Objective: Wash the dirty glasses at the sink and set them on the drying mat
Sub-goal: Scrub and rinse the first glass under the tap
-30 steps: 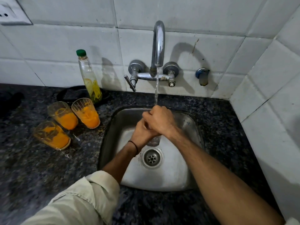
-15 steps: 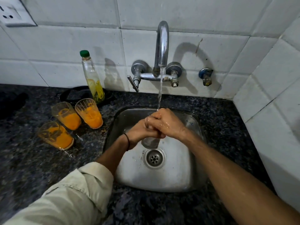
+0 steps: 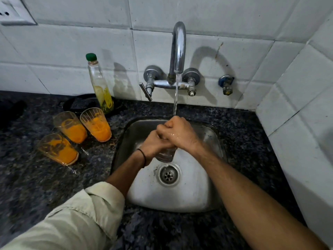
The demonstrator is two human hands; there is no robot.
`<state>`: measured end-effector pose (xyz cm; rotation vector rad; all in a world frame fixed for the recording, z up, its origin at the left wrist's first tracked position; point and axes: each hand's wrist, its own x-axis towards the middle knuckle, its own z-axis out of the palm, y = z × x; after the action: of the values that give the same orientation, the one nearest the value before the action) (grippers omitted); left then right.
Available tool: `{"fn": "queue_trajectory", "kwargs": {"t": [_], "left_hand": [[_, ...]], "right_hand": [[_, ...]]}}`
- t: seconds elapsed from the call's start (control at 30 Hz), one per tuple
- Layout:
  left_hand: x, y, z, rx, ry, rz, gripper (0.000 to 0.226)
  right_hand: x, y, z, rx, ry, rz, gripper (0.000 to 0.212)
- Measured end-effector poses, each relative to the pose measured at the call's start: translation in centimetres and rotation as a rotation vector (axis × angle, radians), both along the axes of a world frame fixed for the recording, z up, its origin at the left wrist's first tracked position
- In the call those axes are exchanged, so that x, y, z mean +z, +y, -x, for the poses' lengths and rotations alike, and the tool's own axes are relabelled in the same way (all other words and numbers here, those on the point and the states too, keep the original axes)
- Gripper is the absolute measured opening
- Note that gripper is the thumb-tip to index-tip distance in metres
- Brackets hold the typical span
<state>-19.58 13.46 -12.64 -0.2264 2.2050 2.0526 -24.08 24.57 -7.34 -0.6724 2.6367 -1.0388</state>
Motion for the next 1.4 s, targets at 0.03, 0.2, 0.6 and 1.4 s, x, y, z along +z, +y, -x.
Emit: {"fn": "queue_trajectory", "kwargs": {"t": [0.03,0.2,0.6,1.4], "left_hand": [[0.0,0.7,0.3,0.107,0.026,0.161,0.015],[-1.7,0.6,1.1,0.28,0.214,0.382,0.012],[-1.6,-0.4,1.3,-0.023,0.26,0.426,0.051],[-1.1,-1.1,0.7,0.141,0.167,0.483,0.021]], "right_hand": [[-0.4,-0.9,-0.3,-0.126,0.031,-0.022,0.042],[-1.9,-1.7,-3.3,-0.124,0.029,-0.031,0.027],[-2.3,1.8,0.7,0.564,0.337,-0.617,0.044],[-6.0,-0.8,-4.2,-0.105,0.0,0.26,0.035]]}}
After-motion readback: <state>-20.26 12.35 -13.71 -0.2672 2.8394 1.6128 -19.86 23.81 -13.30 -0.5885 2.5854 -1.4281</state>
